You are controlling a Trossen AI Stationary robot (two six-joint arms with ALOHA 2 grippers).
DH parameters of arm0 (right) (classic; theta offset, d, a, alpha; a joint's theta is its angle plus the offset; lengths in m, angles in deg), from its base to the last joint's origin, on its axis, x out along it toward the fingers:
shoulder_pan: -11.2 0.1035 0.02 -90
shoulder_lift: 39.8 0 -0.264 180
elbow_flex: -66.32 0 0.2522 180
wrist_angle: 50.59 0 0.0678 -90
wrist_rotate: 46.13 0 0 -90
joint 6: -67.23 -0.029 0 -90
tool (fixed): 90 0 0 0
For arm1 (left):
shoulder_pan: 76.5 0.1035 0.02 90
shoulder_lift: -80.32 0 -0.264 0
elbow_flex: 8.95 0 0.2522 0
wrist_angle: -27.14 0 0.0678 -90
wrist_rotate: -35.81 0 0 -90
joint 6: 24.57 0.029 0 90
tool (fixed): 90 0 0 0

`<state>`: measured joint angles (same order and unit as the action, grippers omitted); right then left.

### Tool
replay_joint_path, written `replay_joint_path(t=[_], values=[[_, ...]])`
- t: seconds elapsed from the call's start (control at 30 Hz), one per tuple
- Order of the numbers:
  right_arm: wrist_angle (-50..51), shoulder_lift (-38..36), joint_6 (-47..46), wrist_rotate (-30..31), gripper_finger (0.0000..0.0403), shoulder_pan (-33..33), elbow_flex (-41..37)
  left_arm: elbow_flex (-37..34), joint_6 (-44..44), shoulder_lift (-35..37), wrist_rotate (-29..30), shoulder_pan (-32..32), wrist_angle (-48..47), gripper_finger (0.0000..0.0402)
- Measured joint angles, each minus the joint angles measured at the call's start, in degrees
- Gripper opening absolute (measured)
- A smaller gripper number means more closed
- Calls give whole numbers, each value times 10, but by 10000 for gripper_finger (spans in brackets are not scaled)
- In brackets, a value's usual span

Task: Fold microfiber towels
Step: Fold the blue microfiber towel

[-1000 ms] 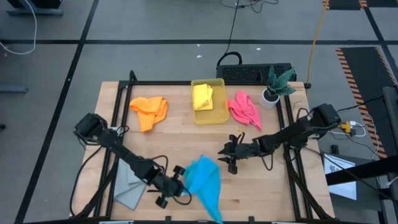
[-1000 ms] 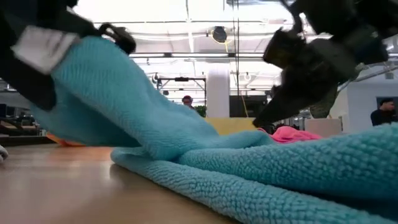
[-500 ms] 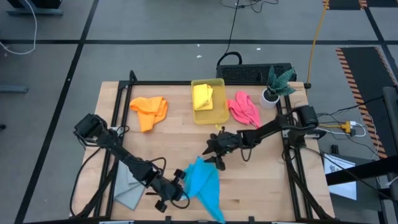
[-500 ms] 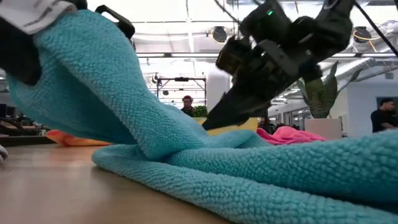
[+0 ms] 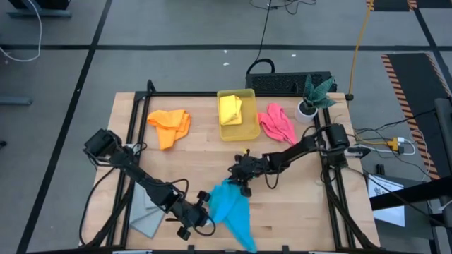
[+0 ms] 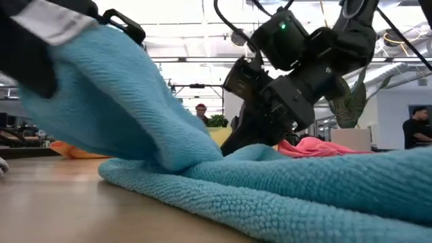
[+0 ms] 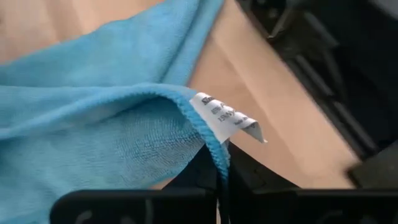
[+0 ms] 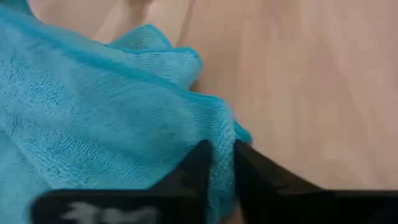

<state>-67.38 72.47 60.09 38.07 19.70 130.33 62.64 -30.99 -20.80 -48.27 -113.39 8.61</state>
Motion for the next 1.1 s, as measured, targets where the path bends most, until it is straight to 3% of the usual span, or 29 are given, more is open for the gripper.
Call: replay_joint_path(t=[0.07,0.33,0.43,0.67,0.77,0.87,0.97,1.1], values=[[10,-18,21,30,12,9,-1,0,-5,3,30,-5,-6,6],[146,-171,38,233,3,126,-1,0,-26,75,152,-60,-29,5],[159,-223,35,266,4,191,-1,0,5,102,199,-85,1,5],[71,-282,93,270,3,331,-1,0,108,138,243,-124,133,5],[-44,-294,148,269,3,374,-1,0,149,153,276,-136,189,6],[-147,-300,188,277,2,399,0,0,176,170,347,-137,225,12],[-166,-306,232,385,2,404,0,0,188,181,449,-126,215,7],[-159,-308,303,637,1,394,-1,0,178,183,531,-93,178,7]])
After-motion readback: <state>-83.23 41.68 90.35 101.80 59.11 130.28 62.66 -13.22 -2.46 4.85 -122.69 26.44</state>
